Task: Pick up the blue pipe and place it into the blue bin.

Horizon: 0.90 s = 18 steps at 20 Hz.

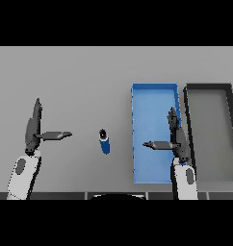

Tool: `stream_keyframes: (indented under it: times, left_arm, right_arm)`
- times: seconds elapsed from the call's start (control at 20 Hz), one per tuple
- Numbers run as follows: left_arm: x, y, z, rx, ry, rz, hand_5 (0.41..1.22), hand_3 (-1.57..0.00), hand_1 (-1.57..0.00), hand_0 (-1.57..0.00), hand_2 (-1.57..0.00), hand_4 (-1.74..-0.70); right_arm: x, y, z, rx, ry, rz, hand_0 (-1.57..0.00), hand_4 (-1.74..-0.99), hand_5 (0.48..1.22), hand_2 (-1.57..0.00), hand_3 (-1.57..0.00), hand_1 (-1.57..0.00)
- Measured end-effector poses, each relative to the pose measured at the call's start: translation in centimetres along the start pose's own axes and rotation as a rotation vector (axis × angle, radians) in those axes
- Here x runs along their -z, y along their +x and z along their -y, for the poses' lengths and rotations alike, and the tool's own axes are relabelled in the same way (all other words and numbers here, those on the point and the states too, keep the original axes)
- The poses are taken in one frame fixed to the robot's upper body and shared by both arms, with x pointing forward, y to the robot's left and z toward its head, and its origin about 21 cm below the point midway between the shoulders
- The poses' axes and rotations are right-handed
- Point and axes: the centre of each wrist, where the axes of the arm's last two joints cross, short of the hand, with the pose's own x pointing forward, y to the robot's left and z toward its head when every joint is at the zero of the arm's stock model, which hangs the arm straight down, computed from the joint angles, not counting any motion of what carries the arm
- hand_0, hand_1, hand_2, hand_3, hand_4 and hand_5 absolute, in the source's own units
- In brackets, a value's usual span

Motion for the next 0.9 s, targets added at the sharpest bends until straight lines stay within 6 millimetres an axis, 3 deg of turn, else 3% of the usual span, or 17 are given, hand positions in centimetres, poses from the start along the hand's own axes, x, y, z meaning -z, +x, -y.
stream_keyframes:
  times: [0.3, 0.4, 0.55, 0.8, 0.9]
  left_arm:
    - [-0.7, -0.1, 0.1, 0.001, -0.001, 0.011, 0.591, 0.0, 0.0, 0.0, 0.0, -1.07]
    - [-0.9, 0.6, -2.1, 0.119, -0.268, 0.066, 0.589, 0.0, 0.0, 0.0, 0.0, -1.07]
    - [-0.8, 1.1, -3.3, 0.148, -0.382, 0.057, 0.591, 0.0, 0.0, 0.0, 0.0, -1.08]
    - [-1.2, 1.5, -3.7, 0.148, -0.452, 0.08, 0.596, 0.0, 0.0, 0.0, 0.0, -1.09]
    - [-2.0, 1.4, -2.9, 0.13, -0.551, 0.084, 0.567, 0.0, 0.0, 0.0, 0.0, -1.1]
  right_arm:
    - [-0.8, -0.1, 0.4, -0.001, 0.001, 0.015, 0.0, -1.225, 0.617, 0.0, 0.0, 0.0]
    - [-2.2, 0.5, 1.1, -0.152, 0.097, 0.102, 0.0, -1.225, 0.618, 0.0, 0.0, 0.0]
    - [-3.1, 1.0, 1.0, -0.227, 0.136, 0.09, 0.0, -1.215, 0.618, 0.0, 0.0, 0.0]
    - [-3.1, 1.2, 0.5, -0.276, 0.121, 0.062, 0.0, -1.186, 0.598, 0.0, 0.0, 0.0]
    - [-3.2, 1.3, 0.9, -0.287, 0.133, 0.082, 0.0, -1.193, 0.605, 0.0, 0.0, 0.0]
